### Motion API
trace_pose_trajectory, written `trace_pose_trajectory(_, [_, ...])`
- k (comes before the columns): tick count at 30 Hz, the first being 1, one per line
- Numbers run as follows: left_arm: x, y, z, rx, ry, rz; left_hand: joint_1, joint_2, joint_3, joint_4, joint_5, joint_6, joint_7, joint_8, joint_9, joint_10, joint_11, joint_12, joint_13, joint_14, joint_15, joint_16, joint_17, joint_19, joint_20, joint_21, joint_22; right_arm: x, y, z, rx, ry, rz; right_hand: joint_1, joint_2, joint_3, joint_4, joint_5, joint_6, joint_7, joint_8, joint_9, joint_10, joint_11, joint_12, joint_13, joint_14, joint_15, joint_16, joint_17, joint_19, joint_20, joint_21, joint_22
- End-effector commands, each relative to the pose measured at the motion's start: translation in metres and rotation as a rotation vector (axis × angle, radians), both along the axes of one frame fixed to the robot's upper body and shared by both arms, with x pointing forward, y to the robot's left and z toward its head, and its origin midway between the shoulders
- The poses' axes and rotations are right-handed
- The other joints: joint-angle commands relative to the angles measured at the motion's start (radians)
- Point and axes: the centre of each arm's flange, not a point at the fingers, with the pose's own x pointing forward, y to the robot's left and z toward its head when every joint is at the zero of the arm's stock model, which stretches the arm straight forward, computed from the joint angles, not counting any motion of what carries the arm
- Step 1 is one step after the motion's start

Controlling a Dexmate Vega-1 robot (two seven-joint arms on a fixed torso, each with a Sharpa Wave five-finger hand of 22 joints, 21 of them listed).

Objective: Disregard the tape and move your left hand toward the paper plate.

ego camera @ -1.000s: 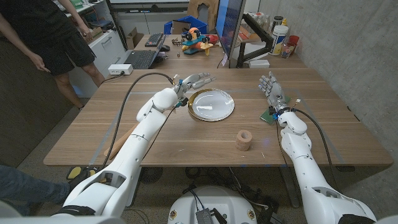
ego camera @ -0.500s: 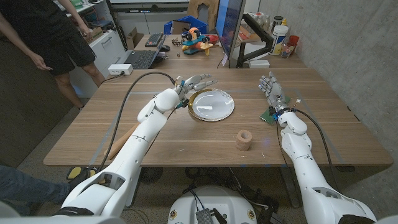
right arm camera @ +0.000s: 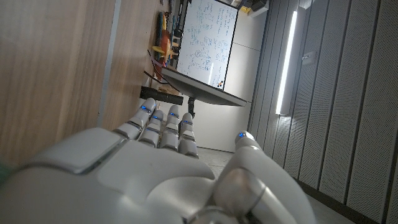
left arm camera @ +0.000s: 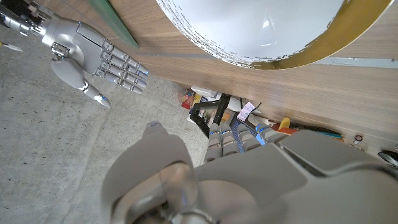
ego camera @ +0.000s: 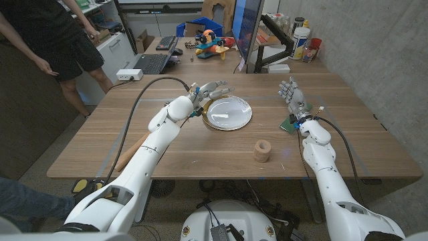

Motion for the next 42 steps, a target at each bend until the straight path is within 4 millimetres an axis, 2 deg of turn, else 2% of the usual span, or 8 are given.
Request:
trace_pose_trajectory(1, [0.0011,-0.0010,0.0001,0.053,-0.032,0.022,0.010,0.000,0.008,0.003,-0.001,0.007,-0.003,0.004,0.002,-0.001,-0.009,0.001,0.002,-0.001,-0.006,0.002,0.002,-0.022,0.001,0.006,0.005,0.0017,-0.0002,-0.0007,0.007,0.001,-0.003,0.000,0.004,-0.003,-0.002,0.003,0.009,-0.001,0.006,0.001,0.004,-0.001,-0.004,0.004,0.009,-0.005,-0.001,-0.001,0.006,-0.003,-0.001,0.006])
trace_pose_trajectory(16, [0.0011,0.0008,-0.0008,0.094,-0.053,0.039,0.012,0.000,0.010,0.003,-0.002,0.009,-0.005,0.004,0.002,0.002,-0.010,0.002,0.002,0.000,-0.007,0.002,0.002,-0.024,0.002,0.006,0.005,0.0011,0.0047,0.0010,0.006,-0.001,-0.009,0.000,0.005,-0.004,-0.002,0.003,0.010,0.000,0.006,0.001,0.006,0.001,-0.004,0.004,0.011,-0.005,-0.001,-0.001,0.008,-0.003,-0.007,0.006])
trace_pose_trajectory(31, [0.0037,-0.0060,-0.0061,0.203,-0.096,0.089,0.016,0.000,0.012,0.002,-0.002,0.008,-0.009,0.004,0.002,0.004,-0.017,0.002,0.002,0.001,-0.010,0.002,0.002,-0.025,0.008,0.007,0.005,0.0031,0.0067,-0.0015,0.008,0.006,-0.011,0.000,0.005,-0.006,-0.003,0.003,0.009,0.000,0.006,0.001,0.007,0.001,-0.005,0.004,0.012,-0.003,-0.001,-0.001,0.011,-0.003,-0.013,0.006])
trace_pose_trajectory(42, [0.0074,-0.0082,-0.0098,0.235,-0.096,0.108,0.019,0.001,0.015,0.001,-0.001,0.009,-0.011,0.004,0.002,0.005,-0.010,0.002,0.002,0.003,-0.010,0.002,0.002,-0.024,0.009,0.008,0.005,0.0034,0.0061,-0.0035,0.011,0.013,-0.011,-0.001,0.006,-0.007,-0.004,0.004,0.010,-0.002,0.006,0.001,0.008,0.000,-0.005,0.004,0.012,-0.003,-0.002,-0.001,0.012,-0.003,-0.017,0.006])
